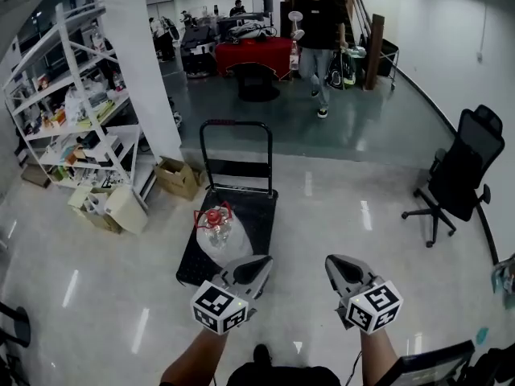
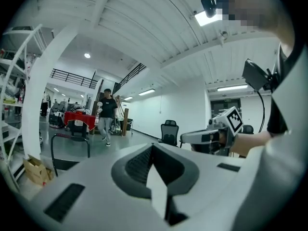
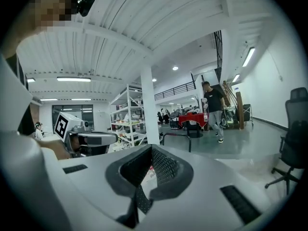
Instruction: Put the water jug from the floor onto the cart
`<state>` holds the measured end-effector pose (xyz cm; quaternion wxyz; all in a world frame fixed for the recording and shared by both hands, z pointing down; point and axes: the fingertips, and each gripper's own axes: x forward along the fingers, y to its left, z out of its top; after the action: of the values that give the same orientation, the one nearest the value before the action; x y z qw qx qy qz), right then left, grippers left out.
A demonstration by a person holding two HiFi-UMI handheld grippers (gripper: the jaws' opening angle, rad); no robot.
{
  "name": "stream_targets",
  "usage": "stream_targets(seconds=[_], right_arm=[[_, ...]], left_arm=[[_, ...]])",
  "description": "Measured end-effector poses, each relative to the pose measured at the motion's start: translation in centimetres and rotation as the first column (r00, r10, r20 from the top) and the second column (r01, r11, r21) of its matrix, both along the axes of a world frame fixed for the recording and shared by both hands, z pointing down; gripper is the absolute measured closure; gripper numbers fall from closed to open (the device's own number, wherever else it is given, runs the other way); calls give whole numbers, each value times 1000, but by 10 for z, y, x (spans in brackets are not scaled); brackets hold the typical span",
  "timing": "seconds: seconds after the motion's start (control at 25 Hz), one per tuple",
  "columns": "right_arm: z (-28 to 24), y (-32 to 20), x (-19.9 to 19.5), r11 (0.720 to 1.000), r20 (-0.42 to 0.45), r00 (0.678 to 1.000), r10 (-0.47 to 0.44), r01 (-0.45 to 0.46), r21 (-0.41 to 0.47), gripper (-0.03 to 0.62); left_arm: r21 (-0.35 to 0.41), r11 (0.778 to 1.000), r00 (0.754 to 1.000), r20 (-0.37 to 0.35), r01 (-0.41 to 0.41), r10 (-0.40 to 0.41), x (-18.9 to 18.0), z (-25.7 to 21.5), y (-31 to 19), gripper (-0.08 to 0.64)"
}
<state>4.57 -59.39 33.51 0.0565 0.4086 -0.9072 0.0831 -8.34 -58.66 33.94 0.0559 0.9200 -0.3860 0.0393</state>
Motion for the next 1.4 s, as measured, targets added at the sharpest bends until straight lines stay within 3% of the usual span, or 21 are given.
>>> stream_targets(seconds=[0.16,0.36,0.48,0.72,1.12,1.4], right_arm=[[-4,49,38,1000,14,1000,-18,17,21,589],[6,120,87,997,-3,997,-74,74,16,589],[3,155,115,998,18,998,-67,67,5,590],[0,226,116,999,39,998,-39,38,14,589],[9,367,73,997,50,996,78,-77,-17,589],[-1,462,54,995,34,995,97,-96,-14,590]], left_arm=[[12,1000,1000,15,14,-14,39,-3,49,558],[-25,999,999,9,48,-48,91,8,120,558],[-35,998,998,42,50,-49,115,4,156,558],[-38,996,996,28,83,-82,102,-2,224,558],[-25,998,998,11,-54,54,62,12,368,558],[-21,996,996,-20,-85,84,47,2,452,558]])
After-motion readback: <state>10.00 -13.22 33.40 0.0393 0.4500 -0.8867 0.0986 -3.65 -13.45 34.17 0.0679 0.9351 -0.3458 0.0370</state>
